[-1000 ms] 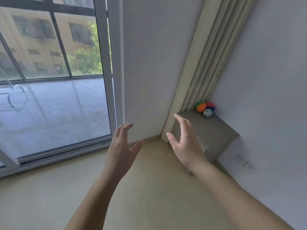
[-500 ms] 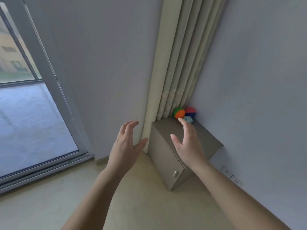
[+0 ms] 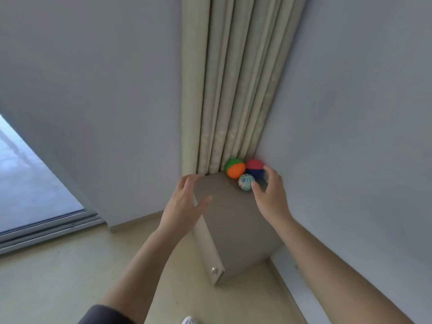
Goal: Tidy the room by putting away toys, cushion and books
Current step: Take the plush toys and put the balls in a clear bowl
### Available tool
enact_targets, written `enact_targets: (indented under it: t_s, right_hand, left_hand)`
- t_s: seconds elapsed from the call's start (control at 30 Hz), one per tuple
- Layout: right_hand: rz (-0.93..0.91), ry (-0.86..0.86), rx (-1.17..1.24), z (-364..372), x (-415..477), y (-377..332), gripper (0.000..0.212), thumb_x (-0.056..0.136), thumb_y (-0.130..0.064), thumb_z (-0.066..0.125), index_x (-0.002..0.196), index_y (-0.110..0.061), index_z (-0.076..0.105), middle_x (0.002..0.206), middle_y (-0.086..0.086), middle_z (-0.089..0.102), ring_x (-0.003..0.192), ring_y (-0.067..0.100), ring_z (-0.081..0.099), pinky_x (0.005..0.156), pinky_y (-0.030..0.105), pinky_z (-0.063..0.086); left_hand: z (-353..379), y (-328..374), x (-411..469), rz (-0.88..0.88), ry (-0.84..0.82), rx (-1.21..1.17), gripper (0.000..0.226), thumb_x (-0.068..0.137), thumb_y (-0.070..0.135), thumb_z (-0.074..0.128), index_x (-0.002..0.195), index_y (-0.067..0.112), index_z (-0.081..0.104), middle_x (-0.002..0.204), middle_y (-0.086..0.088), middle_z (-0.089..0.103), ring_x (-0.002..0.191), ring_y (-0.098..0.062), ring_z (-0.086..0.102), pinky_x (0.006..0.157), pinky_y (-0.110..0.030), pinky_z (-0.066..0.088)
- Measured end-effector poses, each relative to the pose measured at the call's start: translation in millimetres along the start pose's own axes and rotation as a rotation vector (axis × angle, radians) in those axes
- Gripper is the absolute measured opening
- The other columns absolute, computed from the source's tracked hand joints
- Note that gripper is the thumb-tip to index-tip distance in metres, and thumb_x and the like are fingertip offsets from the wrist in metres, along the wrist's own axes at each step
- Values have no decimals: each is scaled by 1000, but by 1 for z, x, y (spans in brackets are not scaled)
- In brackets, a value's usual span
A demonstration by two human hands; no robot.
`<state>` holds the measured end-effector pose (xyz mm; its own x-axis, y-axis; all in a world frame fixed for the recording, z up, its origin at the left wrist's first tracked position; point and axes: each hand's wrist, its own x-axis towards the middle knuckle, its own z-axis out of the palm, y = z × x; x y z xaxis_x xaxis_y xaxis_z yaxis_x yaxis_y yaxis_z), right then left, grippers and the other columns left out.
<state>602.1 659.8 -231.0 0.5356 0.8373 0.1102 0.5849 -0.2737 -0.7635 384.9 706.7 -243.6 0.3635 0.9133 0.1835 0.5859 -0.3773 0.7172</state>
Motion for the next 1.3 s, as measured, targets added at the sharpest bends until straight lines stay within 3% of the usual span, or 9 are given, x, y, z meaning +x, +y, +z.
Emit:
enact_targets:
  t_s: [0.2,0.37,0.53,0.73,0.9,0.97,1.03,1.17,1.3]
  right_hand:
    - [129,-32,-40,5,79,57,56,95,-18,57,146,-10,35,145,10,39,133,21,40,104,21,27]
    - [282,-92,-26,18,136,101,58,95,-21,58,147,-10,34,146,11,38,131,24,43,106,29,32]
    - [426,-184,-15,48,198,156,59,95,-21,58,147,-10,32,148,12,37,134,27,41,107,32,33]
    - [564,-281,10,88,261,229,64,93,-23,61,147,-7,32,149,12,40,135,28,41,111,39,35]
    - [746,-334,107,127,301,307,69,81,-39,63,141,-17,37,138,7,51,118,29,54,89,53,53]
    - [849,-324,188,138,313,323,54,88,-30,61,137,-18,39,131,2,50,108,25,53,68,45,58]
    - [940,-335,267,150,324,344,50,93,-24,59,138,-18,39,130,4,49,105,23,51,54,35,54]
    - [1072,-308,390,166,338,366,56,92,-21,60,142,-18,35,136,11,47,111,29,53,46,32,51]
    - [1145,-290,475,180,347,377,54,90,-17,61,140,-21,41,133,9,54,104,26,59,42,31,52]
  left_hand:
    - [66,-8,97,-73,-69,-30,55,89,35,61,137,19,39,135,3,41,120,-20,50,96,-43,45]
    - [125,-20,158,-149,-173,20,57,90,36,59,140,20,38,136,2,41,116,-21,51,92,-38,45]
    - [195,-58,200,-339,-291,26,58,89,30,62,140,15,40,134,-7,41,117,-27,53,94,-43,46]
    - [264,-95,231,-529,-242,25,55,88,27,63,137,15,42,136,-7,42,113,-27,56,90,-38,47]
    - [333,-121,259,-782,-125,-139,56,87,27,67,135,10,44,133,-11,50,108,-25,57,86,-30,44]
    - [359,-130,268,-911,-59,-245,57,86,26,68,135,9,44,131,-13,52,108,-27,57,82,-29,43]
    - [383,-141,275,-1027,-10,-346,58,86,26,68,136,11,43,130,-12,53,106,-28,57,83,-34,47]
    - [412,-154,287,-1163,55,-534,59,88,23,64,139,13,37,130,-9,53,92,-24,57,72,-35,50]
    - [433,-162,295,-1231,83,-624,58,90,27,63,139,16,36,127,-7,52,100,-25,58,77,-44,53]
